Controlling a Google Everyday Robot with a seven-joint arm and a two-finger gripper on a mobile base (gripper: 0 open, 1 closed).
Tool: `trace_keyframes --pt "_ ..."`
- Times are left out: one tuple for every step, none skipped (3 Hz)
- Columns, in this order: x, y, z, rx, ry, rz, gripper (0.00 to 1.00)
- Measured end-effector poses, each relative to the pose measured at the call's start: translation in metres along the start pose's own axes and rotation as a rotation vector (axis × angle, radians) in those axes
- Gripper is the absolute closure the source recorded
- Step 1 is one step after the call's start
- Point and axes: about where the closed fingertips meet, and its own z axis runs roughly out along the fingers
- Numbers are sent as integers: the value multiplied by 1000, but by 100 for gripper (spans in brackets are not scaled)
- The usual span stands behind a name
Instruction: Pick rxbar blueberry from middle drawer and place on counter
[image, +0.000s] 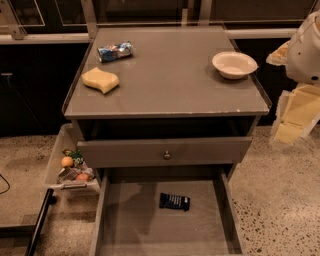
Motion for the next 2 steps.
trace_keyframes --pt "0 0 0 0 0 0 0" --pt "1 7 22 -28 -5 7 0"
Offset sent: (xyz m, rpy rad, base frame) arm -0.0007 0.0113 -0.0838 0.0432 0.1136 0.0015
